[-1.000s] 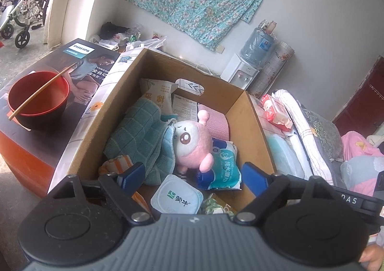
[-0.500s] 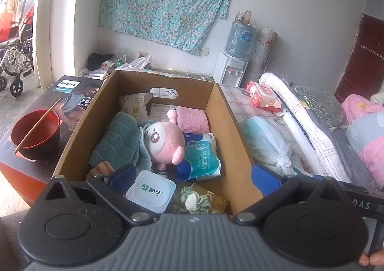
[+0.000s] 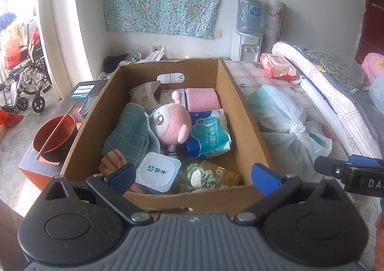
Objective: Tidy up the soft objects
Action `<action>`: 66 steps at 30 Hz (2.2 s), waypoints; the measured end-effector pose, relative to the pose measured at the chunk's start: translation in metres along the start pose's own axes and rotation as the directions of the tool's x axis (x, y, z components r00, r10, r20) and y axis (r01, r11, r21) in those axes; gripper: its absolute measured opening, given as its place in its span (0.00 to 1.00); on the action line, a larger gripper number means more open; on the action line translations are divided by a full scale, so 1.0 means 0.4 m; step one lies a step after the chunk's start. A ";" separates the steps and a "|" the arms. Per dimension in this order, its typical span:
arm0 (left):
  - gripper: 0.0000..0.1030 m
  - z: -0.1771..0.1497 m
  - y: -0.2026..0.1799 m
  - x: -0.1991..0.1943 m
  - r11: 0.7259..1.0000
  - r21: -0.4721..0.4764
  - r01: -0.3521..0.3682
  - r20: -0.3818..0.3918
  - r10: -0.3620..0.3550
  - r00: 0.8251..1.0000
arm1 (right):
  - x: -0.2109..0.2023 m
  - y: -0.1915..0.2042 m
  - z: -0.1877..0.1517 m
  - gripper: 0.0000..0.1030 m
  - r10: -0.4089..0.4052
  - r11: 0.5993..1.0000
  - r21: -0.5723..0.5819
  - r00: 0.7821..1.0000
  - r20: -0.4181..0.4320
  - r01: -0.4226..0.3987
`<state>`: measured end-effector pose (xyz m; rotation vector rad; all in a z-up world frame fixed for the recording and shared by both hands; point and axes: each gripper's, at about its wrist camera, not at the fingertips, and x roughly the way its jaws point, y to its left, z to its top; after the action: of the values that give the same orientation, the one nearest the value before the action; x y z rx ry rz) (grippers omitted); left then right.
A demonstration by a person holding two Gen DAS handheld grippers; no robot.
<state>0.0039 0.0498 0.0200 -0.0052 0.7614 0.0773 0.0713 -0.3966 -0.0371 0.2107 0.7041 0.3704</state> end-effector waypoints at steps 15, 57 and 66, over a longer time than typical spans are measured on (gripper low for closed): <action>1.00 -0.023 0.012 0.027 0.993 -0.102 -0.052 -0.122 0.039 0.992 | 0.035 0.089 0.010 0.99 0.048 0.991 -0.119 0.996 -0.080 -0.057; 0.99 -0.046 0.018 0.066 0.990 -0.127 -0.065 -0.211 0.037 0.977 | 0.075 0.095 -0.002 0.99 -0.004 0.991 -0.136 0.988 -0.152 -0.017; 0.99 -0.048 0.020 0.069 0.990 -0.129 -0.064 -0.215 0.035 0.976 | 0.076 0.093 -0.003 0.99 -0.004 0.991 -0.134 0.988 -0.154 -0.017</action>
<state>0.0098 0.0588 -0.0127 -0.1249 0.9686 0.1779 0.0820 -0.3502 -0.0444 0.0564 0.8273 0.4422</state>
